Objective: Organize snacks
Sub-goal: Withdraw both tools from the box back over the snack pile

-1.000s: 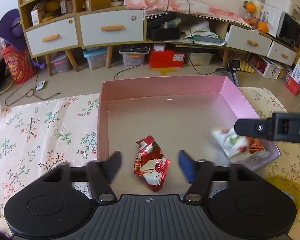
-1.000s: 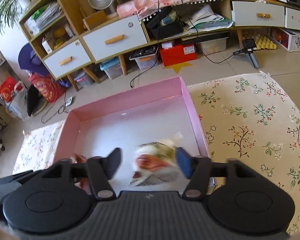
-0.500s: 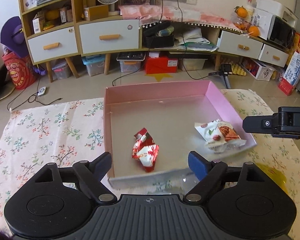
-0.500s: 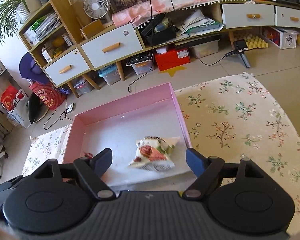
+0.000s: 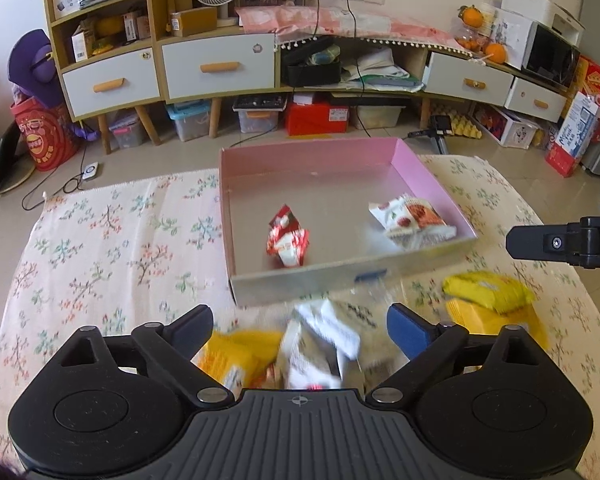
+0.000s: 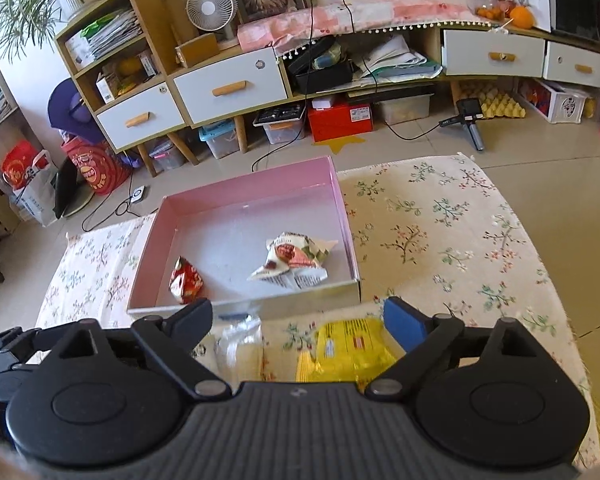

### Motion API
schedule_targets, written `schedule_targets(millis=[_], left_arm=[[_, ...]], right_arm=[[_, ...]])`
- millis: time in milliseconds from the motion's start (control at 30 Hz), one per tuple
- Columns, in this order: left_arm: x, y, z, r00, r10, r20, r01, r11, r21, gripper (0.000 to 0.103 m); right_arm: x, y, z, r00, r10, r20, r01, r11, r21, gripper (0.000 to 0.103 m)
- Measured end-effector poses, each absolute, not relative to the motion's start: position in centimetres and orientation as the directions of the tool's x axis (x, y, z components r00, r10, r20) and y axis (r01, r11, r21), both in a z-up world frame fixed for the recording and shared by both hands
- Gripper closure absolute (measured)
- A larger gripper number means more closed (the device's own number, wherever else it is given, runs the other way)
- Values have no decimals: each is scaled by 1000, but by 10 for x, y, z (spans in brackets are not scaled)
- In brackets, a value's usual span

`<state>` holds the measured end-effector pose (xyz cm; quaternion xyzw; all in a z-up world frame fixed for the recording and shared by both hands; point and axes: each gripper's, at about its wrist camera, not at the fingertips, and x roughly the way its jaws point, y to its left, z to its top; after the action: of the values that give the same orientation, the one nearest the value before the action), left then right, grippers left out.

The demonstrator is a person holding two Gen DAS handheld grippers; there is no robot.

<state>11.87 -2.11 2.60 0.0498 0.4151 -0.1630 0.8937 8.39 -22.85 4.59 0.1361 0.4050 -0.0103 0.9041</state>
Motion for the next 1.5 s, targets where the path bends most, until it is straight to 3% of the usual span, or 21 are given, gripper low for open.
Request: schedule_targets(millis=[333, 833, 1300, 1500], left_arm=[[83, -7, 21, 581, -255, -773, 352, 935, -43, 4], [50, 28, -1, 586, -283, -759, 359, 931, -70, 4], [39, 65, -30, 564, -296, -771, 371, 925, -83, 4], [38, 67, -50, 503, -295, -812, 354, 928, -117, 4]], right_arm=[[53, -218, 44, 679, 73, -730, 112, 973, 201, 2], [18, -208, 21, 704, 101, -703, 25, 986, 166, 0], [-13, -197, 1, 730, 199, -654, -135, 980, 147, 0], [-9, -181, -11, 679, 264, -685, -191, 965, 182, 0]])
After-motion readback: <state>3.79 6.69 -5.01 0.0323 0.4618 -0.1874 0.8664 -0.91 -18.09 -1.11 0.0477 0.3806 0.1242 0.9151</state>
